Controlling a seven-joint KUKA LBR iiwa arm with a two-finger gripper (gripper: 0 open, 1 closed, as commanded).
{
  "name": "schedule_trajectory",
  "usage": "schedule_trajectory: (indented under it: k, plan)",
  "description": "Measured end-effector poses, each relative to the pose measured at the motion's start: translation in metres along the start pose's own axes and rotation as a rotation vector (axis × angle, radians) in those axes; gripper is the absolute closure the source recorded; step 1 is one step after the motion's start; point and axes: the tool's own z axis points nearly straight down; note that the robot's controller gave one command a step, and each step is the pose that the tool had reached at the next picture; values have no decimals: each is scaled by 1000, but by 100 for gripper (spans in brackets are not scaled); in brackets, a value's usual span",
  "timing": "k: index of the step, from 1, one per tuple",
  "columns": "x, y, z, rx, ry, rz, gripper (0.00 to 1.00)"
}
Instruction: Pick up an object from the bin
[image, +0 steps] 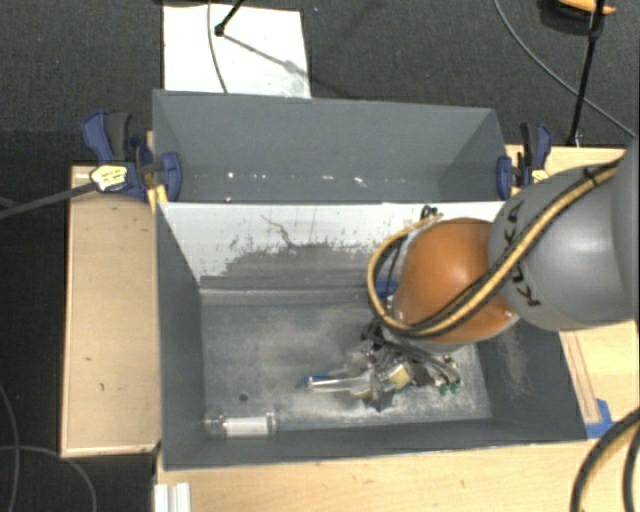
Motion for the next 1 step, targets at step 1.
schedule_trajectory:
  k: [1]
  plan:
    - [-3,-1,-69,1,-3,4,100]
